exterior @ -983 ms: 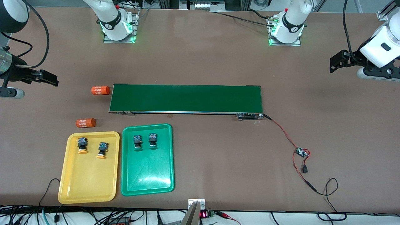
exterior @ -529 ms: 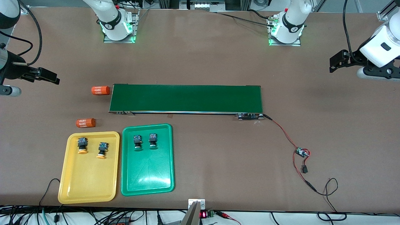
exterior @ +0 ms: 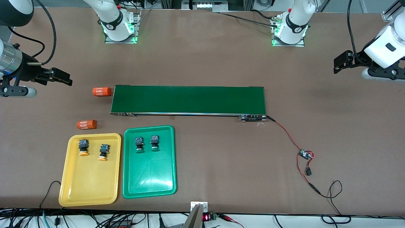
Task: Sort buttons by color to trays
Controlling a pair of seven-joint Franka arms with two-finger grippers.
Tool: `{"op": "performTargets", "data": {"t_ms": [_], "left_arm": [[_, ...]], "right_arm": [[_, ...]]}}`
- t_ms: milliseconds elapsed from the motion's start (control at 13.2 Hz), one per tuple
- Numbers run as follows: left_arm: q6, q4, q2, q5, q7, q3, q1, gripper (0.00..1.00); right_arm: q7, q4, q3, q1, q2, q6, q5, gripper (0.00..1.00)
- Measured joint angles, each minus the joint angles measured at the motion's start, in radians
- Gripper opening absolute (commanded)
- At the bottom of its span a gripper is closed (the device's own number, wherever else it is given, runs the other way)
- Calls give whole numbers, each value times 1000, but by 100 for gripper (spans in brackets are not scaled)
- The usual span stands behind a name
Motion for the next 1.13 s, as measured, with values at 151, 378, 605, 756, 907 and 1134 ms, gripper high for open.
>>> {"op": "performTargets", "data": {"t_ms": [151, 378, 605, 756, 907, 1134], "left_arm": [[0, 0, 0, 0, 0, 0, 0, 100], [0, 1, 0, 0, 0, 0, -1, 100], [0, 1, 0, 0, 0, 0, -1, 100], [0, 1, 0, 0, 0, 0, -1, 100], [0, 3, 0, 0, 0, 0, -1, 100], [0, 5, 0, 0, 0, 0, -1, 100]], "right_arm": [[0, 1, 0, 0, 1, 2, 0, 100], [0, 2, 0, 6, 4, 5, 1, 100], [0, 3, 1, 37, 6, 5, 1, 100], [0, 6, 1, 51, 6, 6, 1, 100], [0, 7, 1, 55, 6, 6, 1, 100], [0, 7, 0, 55, 6, 6, 1, 100]]}}
